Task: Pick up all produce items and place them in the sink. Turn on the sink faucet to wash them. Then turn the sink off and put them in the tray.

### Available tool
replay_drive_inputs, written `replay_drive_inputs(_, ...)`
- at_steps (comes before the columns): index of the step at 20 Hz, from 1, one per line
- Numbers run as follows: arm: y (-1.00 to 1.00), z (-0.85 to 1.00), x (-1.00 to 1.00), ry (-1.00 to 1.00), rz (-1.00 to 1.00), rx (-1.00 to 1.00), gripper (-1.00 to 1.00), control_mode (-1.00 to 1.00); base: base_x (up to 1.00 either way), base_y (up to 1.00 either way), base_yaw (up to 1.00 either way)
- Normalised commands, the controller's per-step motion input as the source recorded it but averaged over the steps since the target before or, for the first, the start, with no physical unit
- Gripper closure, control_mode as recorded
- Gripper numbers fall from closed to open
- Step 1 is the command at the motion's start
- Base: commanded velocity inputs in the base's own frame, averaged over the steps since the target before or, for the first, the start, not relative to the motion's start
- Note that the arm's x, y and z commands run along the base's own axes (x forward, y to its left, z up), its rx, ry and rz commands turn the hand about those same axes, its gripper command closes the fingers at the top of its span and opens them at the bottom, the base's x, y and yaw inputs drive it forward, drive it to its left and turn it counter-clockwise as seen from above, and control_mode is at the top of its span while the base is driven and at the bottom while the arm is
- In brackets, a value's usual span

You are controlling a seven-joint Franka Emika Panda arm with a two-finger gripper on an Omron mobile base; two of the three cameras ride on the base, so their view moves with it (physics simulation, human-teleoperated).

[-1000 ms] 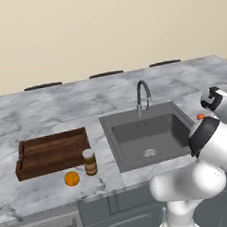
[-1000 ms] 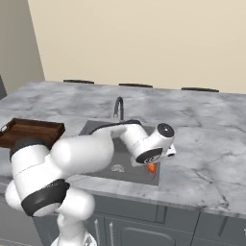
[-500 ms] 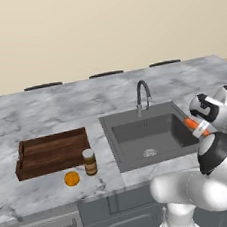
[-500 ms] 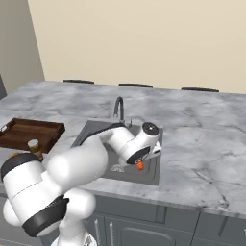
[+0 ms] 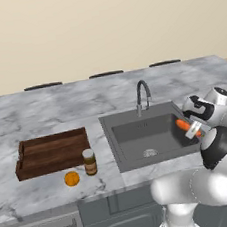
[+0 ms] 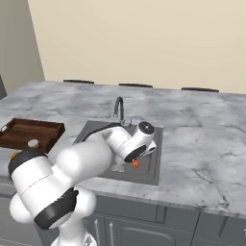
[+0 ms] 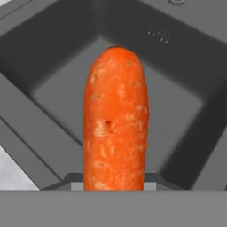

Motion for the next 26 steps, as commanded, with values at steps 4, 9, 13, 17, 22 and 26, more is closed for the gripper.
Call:
replay_drive_inputs(4, 0.40, -0.01, 0.21, 0.02, 0.01, 0.00, 1.00, -1.00, 0.00, 0.00, 0.00)
replay_drive_inputs(9, 0.43, -0.08, 0.19, 0.03, 0.01, 0.00, 1.00, -1.00, 0.00, 0.00, 0.00)
replay_drive_inputs(13, 0.38, -0.16, 0.23, 0.04, 0.02, 0.00, 1.00, -1.00, 0.00, 0.00, 0.00)
replay_drive_inputs(17, 0.27, -0.23, 0.20, 0.03, 0.04, 0.00, 1.00, -1.00, 0.00, 0.00, 0.00)
replay_drive_inputs(22, 0.20, -0.28, 0.18, 0.01, 0.05, 0.00, 1.00, -1.00, 0.00, 0.00, 0.00)
replay_drive_inputs(26, 0.15, -0.34, 0.15, 0.00, 0.04, 0.00, 1.00, -1.00, 0.00, 0.00, 0.00)
